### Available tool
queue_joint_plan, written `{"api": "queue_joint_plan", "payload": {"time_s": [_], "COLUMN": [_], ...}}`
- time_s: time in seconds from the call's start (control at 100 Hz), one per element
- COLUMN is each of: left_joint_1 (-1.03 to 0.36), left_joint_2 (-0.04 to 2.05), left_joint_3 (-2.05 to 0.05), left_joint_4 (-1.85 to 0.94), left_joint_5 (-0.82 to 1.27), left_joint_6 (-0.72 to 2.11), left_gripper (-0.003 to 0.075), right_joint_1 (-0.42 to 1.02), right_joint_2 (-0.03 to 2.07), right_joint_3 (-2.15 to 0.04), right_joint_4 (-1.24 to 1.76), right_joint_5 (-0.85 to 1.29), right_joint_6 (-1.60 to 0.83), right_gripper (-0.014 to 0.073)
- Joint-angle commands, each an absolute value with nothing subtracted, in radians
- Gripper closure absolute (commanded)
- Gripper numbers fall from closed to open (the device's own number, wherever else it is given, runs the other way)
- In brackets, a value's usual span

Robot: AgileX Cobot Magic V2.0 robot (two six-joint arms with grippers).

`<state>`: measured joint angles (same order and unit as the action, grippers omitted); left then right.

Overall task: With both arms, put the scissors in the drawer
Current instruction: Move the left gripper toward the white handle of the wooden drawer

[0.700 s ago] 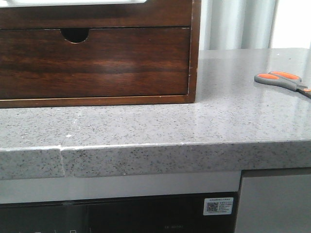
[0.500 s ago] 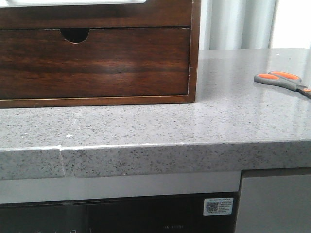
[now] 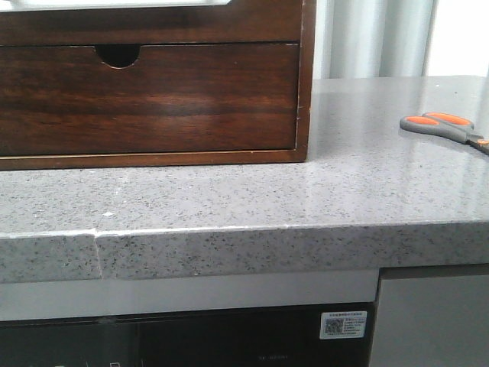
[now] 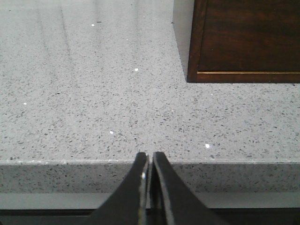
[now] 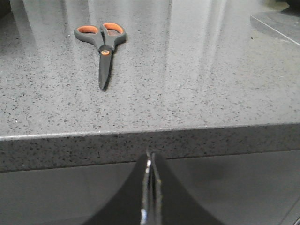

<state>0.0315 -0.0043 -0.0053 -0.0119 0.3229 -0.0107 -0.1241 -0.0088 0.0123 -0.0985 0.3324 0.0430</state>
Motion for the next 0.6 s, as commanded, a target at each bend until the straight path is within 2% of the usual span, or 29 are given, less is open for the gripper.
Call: {"api": "queue_joint_plan", "payload": {"time_s": [0.0, 0.59], "left_joint_1": [0.031, 0.031], "left_joint_2": [-0.038, -0.038], "left_joint_3": [0.016, 0.016], "left_joint_4": [-0.014, -0.014], "left_joint_5": [0.271, 0.257], "left_joint_6": [-0.01, -0.01], "left_gripper": [0.074, 0.0739], "right_joint_1": [-0.131, -0.131], "right_joint_2": [-0.038, -0.038], "right_joint_3": [0.043, 0.043], "right_joint_4": [-0.092, -0.092], "right_joint_5": [0.304, 0.304], "right_joint_6": [0.031, 0.031], "right_gripper": [0.0659, 0.0659]}}
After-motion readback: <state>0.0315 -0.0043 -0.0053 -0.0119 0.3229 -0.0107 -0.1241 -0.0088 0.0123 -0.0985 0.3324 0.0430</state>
